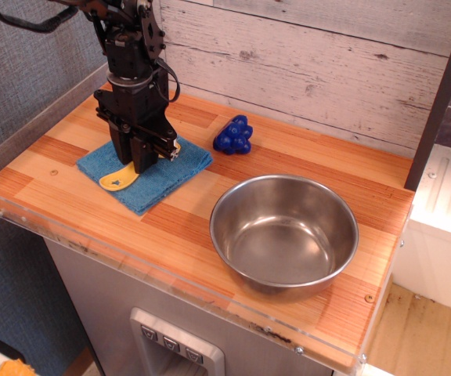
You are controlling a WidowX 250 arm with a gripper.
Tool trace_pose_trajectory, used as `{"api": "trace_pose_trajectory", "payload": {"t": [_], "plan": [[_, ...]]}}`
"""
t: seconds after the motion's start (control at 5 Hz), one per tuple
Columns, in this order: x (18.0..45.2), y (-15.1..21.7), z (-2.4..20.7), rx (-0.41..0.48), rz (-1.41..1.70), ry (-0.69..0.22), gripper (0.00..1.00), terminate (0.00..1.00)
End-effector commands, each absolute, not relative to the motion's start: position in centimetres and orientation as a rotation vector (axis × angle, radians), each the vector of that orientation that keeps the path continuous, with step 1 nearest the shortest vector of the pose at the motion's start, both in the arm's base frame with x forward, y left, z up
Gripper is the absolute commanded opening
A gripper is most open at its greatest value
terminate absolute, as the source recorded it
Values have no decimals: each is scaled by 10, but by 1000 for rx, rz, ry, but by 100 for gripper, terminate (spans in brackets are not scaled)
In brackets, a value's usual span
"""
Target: Pickup the spatula and place it behind the pot
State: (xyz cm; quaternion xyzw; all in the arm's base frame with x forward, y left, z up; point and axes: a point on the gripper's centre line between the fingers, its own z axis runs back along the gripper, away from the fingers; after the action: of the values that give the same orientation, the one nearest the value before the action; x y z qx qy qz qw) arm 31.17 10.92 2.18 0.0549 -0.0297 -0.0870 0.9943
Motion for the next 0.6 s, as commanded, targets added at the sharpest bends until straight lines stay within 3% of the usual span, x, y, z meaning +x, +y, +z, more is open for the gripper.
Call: {"api": "trace_pose_trajectory", "payload": {"t": [0.0, 0.2, 0.4], "plan": [[307, 108, 104, 146, -100, -242, 0, 0], [308, 96, 132, 127, -91, -285, 0, 0], [332, 53, 134, 59, -156, -260, 0, 0]]}}
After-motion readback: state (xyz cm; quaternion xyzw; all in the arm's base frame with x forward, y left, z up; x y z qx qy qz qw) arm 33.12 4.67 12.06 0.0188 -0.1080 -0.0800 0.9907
